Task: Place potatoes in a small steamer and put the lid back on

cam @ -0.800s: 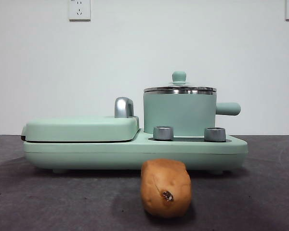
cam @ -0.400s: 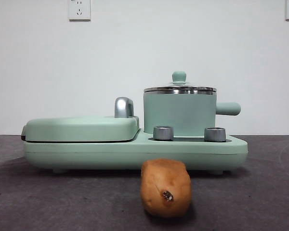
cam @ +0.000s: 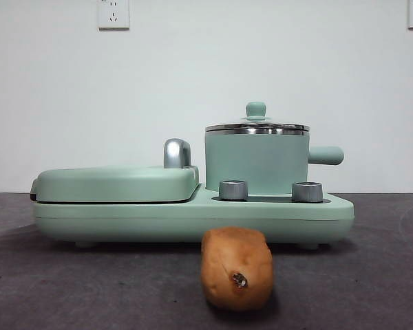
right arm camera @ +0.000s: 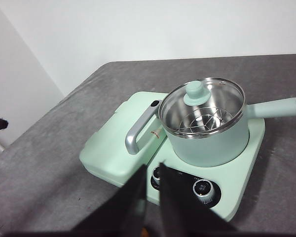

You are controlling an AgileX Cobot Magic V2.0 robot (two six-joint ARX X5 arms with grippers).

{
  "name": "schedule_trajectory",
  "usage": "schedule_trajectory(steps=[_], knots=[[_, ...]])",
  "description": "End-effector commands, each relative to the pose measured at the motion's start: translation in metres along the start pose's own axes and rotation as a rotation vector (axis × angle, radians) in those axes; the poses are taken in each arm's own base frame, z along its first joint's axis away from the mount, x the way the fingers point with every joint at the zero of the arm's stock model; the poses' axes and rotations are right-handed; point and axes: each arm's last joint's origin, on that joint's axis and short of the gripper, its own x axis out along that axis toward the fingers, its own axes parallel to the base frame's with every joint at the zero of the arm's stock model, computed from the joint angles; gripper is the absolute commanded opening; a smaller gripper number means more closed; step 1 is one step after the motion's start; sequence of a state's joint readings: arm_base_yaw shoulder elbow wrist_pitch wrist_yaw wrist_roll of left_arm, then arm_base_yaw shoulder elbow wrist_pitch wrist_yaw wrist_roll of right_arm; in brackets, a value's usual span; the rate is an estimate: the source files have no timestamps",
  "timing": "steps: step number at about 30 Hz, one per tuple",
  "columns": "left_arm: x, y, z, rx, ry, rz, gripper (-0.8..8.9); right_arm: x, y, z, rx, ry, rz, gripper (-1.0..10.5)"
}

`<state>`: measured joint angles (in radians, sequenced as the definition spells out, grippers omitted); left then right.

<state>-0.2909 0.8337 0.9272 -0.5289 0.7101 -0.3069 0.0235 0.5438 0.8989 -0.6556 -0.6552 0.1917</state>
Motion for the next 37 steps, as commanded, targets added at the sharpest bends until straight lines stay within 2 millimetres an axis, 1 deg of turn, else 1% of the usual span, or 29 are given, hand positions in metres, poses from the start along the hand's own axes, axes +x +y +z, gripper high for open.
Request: schedule_trajectory(steps=[1, 3, 4, 5, 6, 9, 13, 16, 20, 26, 31, 37], knots=[[0.002, -0.003, 0.005, 0.044, 0.005, -0.020, 2.14, -0.002, 0.002, 0.004, -0.019, -0.011, 0.006, 1.7], [0.004, -0.003, 0.004, 0.043, 0.013, -0.026, 3.43, -0.002, 0.002, 0.004, -0.019, -0.012, 0.005, 2.5], [0.005, -0.003, 0.004, 0.043, 0.016, -0.028, 3.89, -0.002, 0.002, 0.004, -0.019, -0.012, 0.003, 2.9], [0.006, -0.003, 0.005, 0.042, 0.019, -0.029, 4.28, -0.002, 0.002, 0.004, -0.019, -0.012, 0.002, 3.3], [0.007, -0.003, 0.005, 0.042, 0.021, -0.030, 4.43, -0.002, 0.002, 0.004, -0.019, -0.012, 0.002, 3.7], [0.011, -0.002, 0.008, 0.040, 0.033, -0.034, 4.42, -0.002, 0.002, 0.004, -0.018, -0.012, 0.002, 4.4], [0.021, 0.000, 0.017, 0.026, 0.062, -0.037, 4.42, -0.002, 0.002, 0.004, -0.018, -0.012, 0.002, 4.5], [0.033, 0.000, 0.028, 0.036, 0.087, -0.045, 4.41, -0.002, 0.002, 0.004, -0.018, -0.011, 0.002, 4.5], [0.052, -0.002, 0.050, 0.076, 0.129, -0.006, 4.41, -0.002, 0.002, 0.004, -0.018, -0.011, 0.003, 4.5], [0.093, -0.010, 0.086, 0.199, 0.212, 0.116, 4.42, -0.002, 0.002, 0.004, -0.018, -0.011, 0.003, 4.5], [0.139, -0.012, 0.112, 0.279, 0.233, 0.183, 4.42, -0.002, 0.002, 0.004, -0.018, -0.011, 0.003, 4.5], [0.193, -0.008, 0.131, 0.319, 0.240, 0.215, 4.42, -0.002, 0.002, 0.004, -0.017, -0.010, 0.003, 4.4]])
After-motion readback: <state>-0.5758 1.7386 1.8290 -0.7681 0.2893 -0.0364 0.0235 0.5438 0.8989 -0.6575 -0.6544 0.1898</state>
